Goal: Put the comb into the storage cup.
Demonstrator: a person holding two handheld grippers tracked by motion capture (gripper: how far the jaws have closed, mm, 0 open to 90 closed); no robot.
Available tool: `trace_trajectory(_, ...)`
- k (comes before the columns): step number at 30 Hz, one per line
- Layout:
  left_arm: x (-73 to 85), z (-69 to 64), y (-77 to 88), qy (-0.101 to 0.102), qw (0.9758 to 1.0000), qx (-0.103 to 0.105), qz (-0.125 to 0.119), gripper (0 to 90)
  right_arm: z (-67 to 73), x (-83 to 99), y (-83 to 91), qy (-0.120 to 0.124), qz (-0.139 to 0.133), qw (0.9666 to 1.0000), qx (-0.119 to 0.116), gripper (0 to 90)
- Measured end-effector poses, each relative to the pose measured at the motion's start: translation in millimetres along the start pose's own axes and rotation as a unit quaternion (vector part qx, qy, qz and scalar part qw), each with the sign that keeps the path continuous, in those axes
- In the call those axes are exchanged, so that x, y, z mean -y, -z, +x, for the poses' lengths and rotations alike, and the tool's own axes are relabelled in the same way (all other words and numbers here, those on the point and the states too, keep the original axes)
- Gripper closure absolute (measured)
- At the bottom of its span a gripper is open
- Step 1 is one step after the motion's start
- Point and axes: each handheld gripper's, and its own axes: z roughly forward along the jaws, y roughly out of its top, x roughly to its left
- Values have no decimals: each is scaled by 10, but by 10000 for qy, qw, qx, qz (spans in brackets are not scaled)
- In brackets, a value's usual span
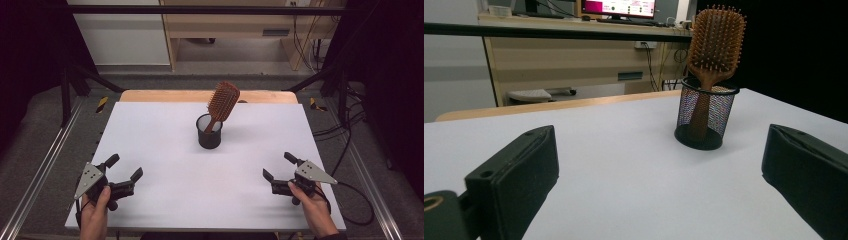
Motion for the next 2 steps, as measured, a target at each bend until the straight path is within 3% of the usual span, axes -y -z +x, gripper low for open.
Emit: trace_trajectory(2, 2, -3, -6, -14, 10000, 6, 20, 19, 6, -6, 1, -38, -1, 10000, -10, 26)
